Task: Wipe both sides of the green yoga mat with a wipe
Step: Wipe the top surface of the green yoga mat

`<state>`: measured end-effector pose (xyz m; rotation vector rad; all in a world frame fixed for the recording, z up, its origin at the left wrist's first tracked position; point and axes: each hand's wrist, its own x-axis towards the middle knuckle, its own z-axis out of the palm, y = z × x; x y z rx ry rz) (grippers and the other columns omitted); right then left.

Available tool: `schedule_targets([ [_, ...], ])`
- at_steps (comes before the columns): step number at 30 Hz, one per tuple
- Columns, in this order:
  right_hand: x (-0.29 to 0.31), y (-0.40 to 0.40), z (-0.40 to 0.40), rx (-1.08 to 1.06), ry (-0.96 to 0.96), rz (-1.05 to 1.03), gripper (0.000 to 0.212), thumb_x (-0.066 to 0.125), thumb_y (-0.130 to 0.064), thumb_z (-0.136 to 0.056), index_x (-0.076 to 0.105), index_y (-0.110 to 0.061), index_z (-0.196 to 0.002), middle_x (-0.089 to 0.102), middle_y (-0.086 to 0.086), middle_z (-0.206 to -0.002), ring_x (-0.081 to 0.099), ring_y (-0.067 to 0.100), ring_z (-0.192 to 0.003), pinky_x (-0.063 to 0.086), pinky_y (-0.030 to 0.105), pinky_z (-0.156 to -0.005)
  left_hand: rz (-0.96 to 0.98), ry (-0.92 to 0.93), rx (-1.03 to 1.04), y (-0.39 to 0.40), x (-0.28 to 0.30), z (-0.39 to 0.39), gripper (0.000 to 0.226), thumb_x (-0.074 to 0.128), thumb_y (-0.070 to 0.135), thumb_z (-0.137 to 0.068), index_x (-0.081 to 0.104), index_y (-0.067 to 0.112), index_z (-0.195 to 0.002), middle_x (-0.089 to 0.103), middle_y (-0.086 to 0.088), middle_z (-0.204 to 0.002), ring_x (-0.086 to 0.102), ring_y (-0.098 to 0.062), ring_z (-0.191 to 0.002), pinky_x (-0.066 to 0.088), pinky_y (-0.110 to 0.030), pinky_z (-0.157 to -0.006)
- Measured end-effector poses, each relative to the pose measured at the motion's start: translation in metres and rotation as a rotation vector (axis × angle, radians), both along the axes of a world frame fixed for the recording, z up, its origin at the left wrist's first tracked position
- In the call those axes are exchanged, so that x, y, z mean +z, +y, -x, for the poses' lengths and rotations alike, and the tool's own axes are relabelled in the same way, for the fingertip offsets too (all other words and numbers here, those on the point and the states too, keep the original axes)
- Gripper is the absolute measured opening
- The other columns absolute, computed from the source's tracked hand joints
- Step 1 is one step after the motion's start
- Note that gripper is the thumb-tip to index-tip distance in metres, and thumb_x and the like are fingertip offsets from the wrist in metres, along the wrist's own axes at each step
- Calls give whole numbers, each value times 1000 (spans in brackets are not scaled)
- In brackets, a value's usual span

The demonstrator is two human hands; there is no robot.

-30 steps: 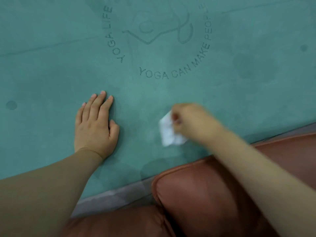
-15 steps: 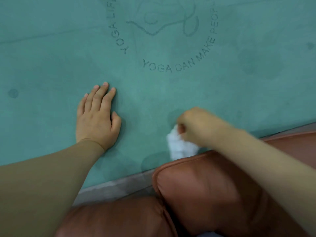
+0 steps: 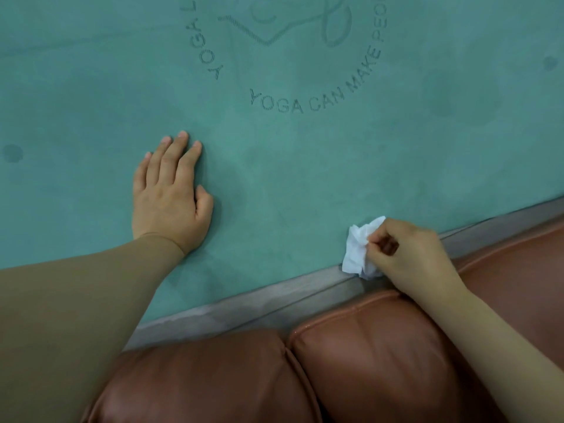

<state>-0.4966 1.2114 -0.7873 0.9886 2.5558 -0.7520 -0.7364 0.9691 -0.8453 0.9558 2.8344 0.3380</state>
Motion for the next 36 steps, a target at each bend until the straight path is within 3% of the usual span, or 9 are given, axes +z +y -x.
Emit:
schedule_targets([
  [5, 1, -31, 32, 264, -35, 99, 11, 61, -21, -75, 67, -19, -84, 70, 2, -90, 65, 23, -86, 48, 27, -75, -22, 1, 0, 0, -1, 0, 64, 37, 26, -84, 40, 12, -147, 33, -8, -157, 24, -27, -147, 12, -44, -122],
  [9, -5, -81, 57, 556, 29, 209, 6, 59, -13, -73, 59, -14, -78, 65, 8, -83, 63, 31, -78, 49, 35, -64, -22, 7, -5, -1, -3, 0, 65, 36, 27, -84, 41, 12, -147, 34, -7, -157, 25, -27, -147, 12, -42, -122],
  [16, 12, 54, 31, -192, -383, -271, 12, 66, -19, -76, 62, -10, -84, 67, 21, -93, 62, 36, -91, 45, 33, -73, -18, 3, 6, -1, -1, 0, 64, 38, 27, -84, 41, 13, -146, 34, -8, -157, 24, -27, -147, 10, -40, -122],
  [19, 2, -25, 62, -32, -234, -109, 9, 62, -20, -81, 59, -12, -82, 68, 16, -89, 64, 33, -88, 47, 32, -68, -18, 2, 9, 1, -1, -1, 64, 38, 26, -83, 41, 13, -146, 33, -7, -157, 24, -26, -147, 9, -40, -122],
  [23, 3, -110, 89, 393, -83, 163, 8, 55, -16, -82, 57, -17, -89, 65, 9, -98, 61, 31, -93, 42, 32, -68, -16, 0, 12, 1, 0, -1, 65, 38, 27, -82, 41, 13, -146, 34, -8, -157, 25, -28, -146, 11, -41, -121],
  [26, -2, -49, 62, 335, -160, 35, 7, 58, -19, -80, 58, -16, -87, 66, 11, -96, 62, 31, -94, 46, 33, -73, -8, -7, 14, 2, 1, -2, 65, 37, 27, -82, 41, 13, -146, 34, -8, -157, 25, -28, -147, 11, -42, -122],
  [31, -3, 42, 13, -39, -168, -233, 14, 64, -20, -77, 53, -12, -74, 63, 16, -81, 61, 36, -80, 47, 37, -66, 10, -13, 15, 2, 3, -1, 66, 37, 28, -82, 42, 12, -146, 34, -8, -157, 25, -28, -146, 12, -42, -122],
  [33, -14, 25, 19, 92, -69, -197, 13, 62, -18, -73, 50, -15, -75, 61, 11, -77, 59, 33, -74, 44, 34, -62, 18, -15, 14, 3, 3, -1, 66, 36, 28, -82, 42, 12, -145, 35, -8, -157, 26, -28, -146, 12, -42, -122],
  [36, -19, -27, 46, 658, 185, 5, 12, 50, -22, -70, 46, -20, -81, 57, 3, -78, 57, 26, -74, 41, 30, -66, 28, -9, 10, 4, 3, -1, 65, 36, 28, -83, 43, 11, -145, 36, -9, -156, 28, -28, -146, 15, -44, -122],
])
